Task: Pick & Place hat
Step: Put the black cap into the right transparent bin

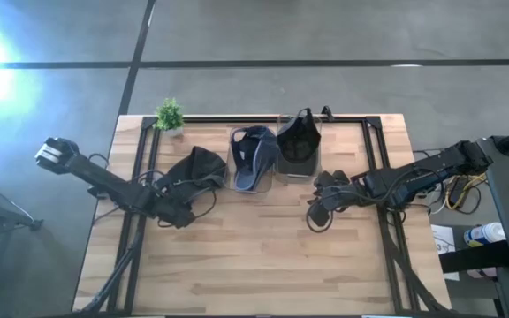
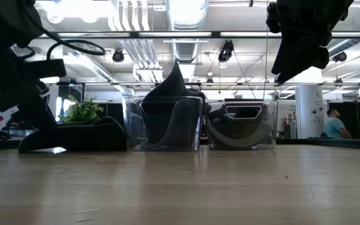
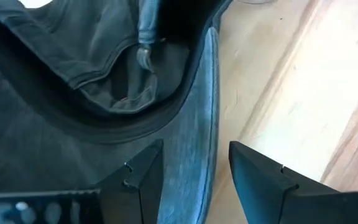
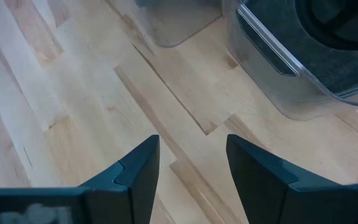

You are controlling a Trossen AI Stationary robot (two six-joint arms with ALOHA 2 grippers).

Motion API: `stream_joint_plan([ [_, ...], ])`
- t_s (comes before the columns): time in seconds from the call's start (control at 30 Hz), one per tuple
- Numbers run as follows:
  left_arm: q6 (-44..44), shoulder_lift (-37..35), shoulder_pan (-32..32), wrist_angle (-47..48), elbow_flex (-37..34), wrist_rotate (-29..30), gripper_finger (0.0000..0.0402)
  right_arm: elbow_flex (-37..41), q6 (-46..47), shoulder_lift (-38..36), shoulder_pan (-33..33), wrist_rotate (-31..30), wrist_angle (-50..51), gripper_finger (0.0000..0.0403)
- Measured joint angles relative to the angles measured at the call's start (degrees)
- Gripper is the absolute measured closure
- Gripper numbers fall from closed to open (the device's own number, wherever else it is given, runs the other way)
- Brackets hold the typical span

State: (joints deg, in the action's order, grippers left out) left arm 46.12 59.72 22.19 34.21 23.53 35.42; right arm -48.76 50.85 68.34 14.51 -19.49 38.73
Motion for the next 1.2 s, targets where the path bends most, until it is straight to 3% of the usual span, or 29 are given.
stream_joint_plan([
  [0.3,-2.7,1.2,-6.5,-4.9,-4.5,0.4,0.0242,0.3,2.2,0.0,-0.3,0.0,0.1,0.0220],
  [0.4,-3.7,1.7,-9.2,-6.1,-4.3,0.5,0.0275,0.3,3.3,0.0,-0.3,0.0,0.0,0.0220],
  [0.57,-6.2,1.7,-10.8,-9.2,-2.7,-0.2,0.0373,0.3,5.6,0.0,-0.3,-0.1,0.1,0.0220],
  [0.77,2.1,0.3,-9.6,-1.9,6.2,-0.6,0.0394,0.3,9.2,0.0,-0.3,-1.8,0.1,0.0220],
  [0.97,12.4,-3.0,-5.4,7.9,22.0,11.2,0.0397,0.3,12.6,-0.4,-0.3,-7.8,0.1,0.0220],
  [1.07,9.7,-3.1,-4.4,-0.3,28.1,15.6,0.0397,0.3,14.1,-0.8,-0.3,-11.5,0.1,0.0220],
  [1.2,-6.3,0.5,-6.2,-22.5,32.1,15.5,0.0397,0.3,17.5,-3.0,-0.2,-15.7,1.0,0.0220],
])
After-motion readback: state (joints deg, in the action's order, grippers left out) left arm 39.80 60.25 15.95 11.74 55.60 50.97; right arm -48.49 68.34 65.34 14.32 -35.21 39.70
